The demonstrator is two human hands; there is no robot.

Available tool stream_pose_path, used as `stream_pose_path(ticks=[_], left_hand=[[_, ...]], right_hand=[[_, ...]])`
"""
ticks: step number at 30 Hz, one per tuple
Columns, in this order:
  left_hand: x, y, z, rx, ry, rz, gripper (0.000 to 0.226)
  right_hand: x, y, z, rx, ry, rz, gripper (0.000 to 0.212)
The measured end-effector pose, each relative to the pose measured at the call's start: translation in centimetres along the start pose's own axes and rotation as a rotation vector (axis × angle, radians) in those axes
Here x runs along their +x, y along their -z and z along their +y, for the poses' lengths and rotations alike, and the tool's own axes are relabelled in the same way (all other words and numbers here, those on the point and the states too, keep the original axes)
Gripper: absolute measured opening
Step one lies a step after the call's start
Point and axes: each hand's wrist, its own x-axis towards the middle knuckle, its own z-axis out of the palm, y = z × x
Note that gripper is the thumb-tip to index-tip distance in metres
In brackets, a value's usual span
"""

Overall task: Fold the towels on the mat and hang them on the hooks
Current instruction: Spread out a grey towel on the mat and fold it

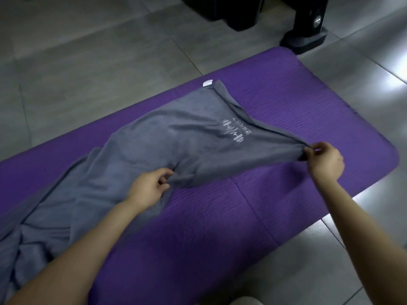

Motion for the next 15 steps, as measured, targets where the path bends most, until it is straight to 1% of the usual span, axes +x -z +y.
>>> stream_pose_path(ticks=[1, 2, 3, 4, 5, 6, 7, 8, 9, 11, 12, 13, 14, 15], left_hand=[[-0.1, 0.0, 0.5, -0.192, 0.025, -0.037, 0.029], [-0.2, 0.0, 0.7, -0.346, 0.062, -0.049, 0.028], [-0.2, 0.0, 0.7, -0.426, 0.097, -0.024, 0.027], [-0.1, 0.0, 0.4, -0.414, 0.114, 0.036, 0.025], [-0.2, 0.0, 0.0, -0.325, 0.118, 0.130, 0.023], [-0.3, 0.0, -0.5, -0.189, 0.110, 0.242, 0.019], [-0.7, -0.1, -0.7, -0.052, 0.077, 0.344, 0.016], [-1.2, -0.4, -0.6, 0.059, -0.004, 0.405, 0.015], [-1.7, -0.9, -0.4, 0.150, -0.110, 0.407, 0.023], [-3.0, -2.4, 0.3, 0.312, -0.272, 0.296, 0.043], [-3.4, -3.1, 0.3, 0.391, -0.303, 0.249, 0.048], [-3.7, -3.5, 0.1, 0.438, -0.280, 0.205, 0.047], [-3.7, -3.7, -0.1, 0.445, -0.233, 0.163, 0.044], [-3.6, -3.6, -0.2, 0.429, -0.188, 0.155, 0.042]], right_hand=[[0.3, 0.3, 0.2, -0.092, 0.018, -0.003, 0.026], [0.2, 0.4, 0.4, -0.203, 0.081, 0.004, 0.030], [-0.3, 0.3, 0.4, -0.293, 0.192, 0.038, 0.033], [-1.1, 0.0, 0.2, -0.329, 0.340, 0.091, 0.034], [-2.3, -0.4, -0.1, -0.314, 0.503, 0.111, 0.035], [-3.7, -1.0, -0.6, -0.272, 0.673, 0.083, 0.034], [-5.4, -1.7, -1.3, -0.231, 0.829, 0.012, 0.034], [-6.8, -2.7, -1.6, -0.212, 0.952, -0.084, 0.036], [-8.1, -3.6, -2.0, -0.220, 1.031, -0.171, 0.039], [-9.5, -5.3, -2.2, -0.264, 1.080, -0.284, 0.046], [-9.6, -6.1, -2.2, -0.275, 1.078, -0.307, 0.046], [-9.6, -6.3, -2.5, -0.286, 1.058, -0.330, 0.043], [-9.6, -6.4, -2.9, -0.277, 1.040, -0.335, 0.039], [-9.4, -6.4, -3.4, -0.261, 1.039, -0.322, 0.037]])
